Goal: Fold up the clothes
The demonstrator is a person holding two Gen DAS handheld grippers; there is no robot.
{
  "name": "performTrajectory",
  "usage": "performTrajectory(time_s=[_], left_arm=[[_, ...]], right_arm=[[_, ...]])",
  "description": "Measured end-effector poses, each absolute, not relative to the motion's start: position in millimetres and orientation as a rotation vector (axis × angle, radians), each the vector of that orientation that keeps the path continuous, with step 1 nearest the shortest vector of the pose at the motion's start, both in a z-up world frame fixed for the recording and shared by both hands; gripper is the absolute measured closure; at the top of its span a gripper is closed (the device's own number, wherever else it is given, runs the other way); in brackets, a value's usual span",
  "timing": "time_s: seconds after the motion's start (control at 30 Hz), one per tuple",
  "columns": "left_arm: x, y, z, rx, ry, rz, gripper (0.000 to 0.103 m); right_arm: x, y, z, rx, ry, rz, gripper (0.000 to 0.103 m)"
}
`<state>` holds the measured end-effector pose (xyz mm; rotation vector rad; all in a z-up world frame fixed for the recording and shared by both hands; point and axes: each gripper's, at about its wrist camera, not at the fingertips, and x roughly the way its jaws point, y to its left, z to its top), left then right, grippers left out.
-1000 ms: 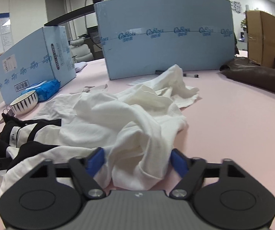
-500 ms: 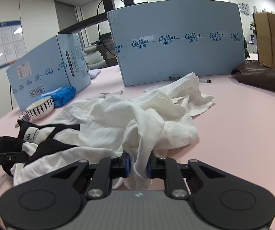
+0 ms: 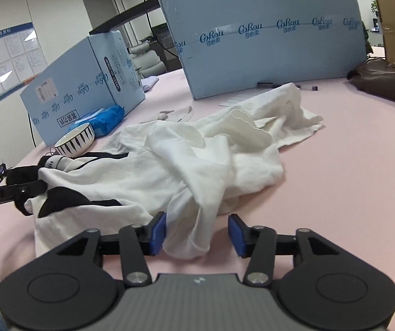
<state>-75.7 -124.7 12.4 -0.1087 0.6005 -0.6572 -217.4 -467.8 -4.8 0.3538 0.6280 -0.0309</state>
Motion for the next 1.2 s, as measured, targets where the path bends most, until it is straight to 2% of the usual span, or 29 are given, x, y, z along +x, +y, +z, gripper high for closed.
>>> performTrajectory(time_s=[0.07, 0.3, 0.4, 0.47, 0.57, 0.63, 0.67, 0.7, 0.73, 0.83, 1.2], left_arm=[[-75.7, -121.2, 15.2, -0.116, 0.596, -0.667, 0.081], [-75.0, -117.9, 21.7, -0.108, 0.579, -0.647, 0.081], [-73.5, -120.3, 22.1, -0.105, 0.580, -0.649, 0.081], [-75.6, -121.6, 23.3, -0.097, 0.576, -0.649, 0.081], [-78.3, -120.8, 25.4, -0.095, 0.573, -0.646, 0.081], [-78.9, -120.0, 27.1, -0.094, 0.571, -0.643, 0.081], [-78.6, -120.2, 27.7, -0.092, 0.569, -0.641, 0.081], [-78.3, -120.4, 28.3, -0.091, 0.567, -0.638, 0.081], [-77.8, -120.0, 28.9, -0.091, 0.565, -0.637, 0.081], [-76.3, -118.6, 30.7, -0.091, 0.558, -0.635, 0.081], [-74.6, -105.3, 60.3, -0.083, 0.483, -0.618, 0.081]], right_arm=[[-218.9, -459.8, -7.2, 0.287, 0.635, -0.040, 0.053], [-251.6, -446.9, 8.4, 0.172, 0.622, -0.043, 0.052], [-257.4, -440.8, 9.2, 0.082, 0.630, -0.088, 0.066], [-250.0, -437.7, 5.9, 0.064, 0.625, -0.089, 0.067], [-231.2, -441.5, -1.0, 0.135, 0.615, -0.065, 0.061], [-221.6, -442.4, -5.0, 0.128, 0.592, -0.075, 0.062], [-219.9, -443.5, -4.8, 0.140, 0.577, -0.060, 0.065], [-217.0, -444.4, -5.7, 0.150, 0.585, -0.045, 0.084], [-214.2, -444.9, -6.7, 0.157, 0.594, -0.033, 0.095], [-214.9, -440.1, -5.7, 0.086, 0.608, -0.047, 0.096], [-226.4, -459.4, 50.1, -0.038, 0.447, -0.169, 0.097]])
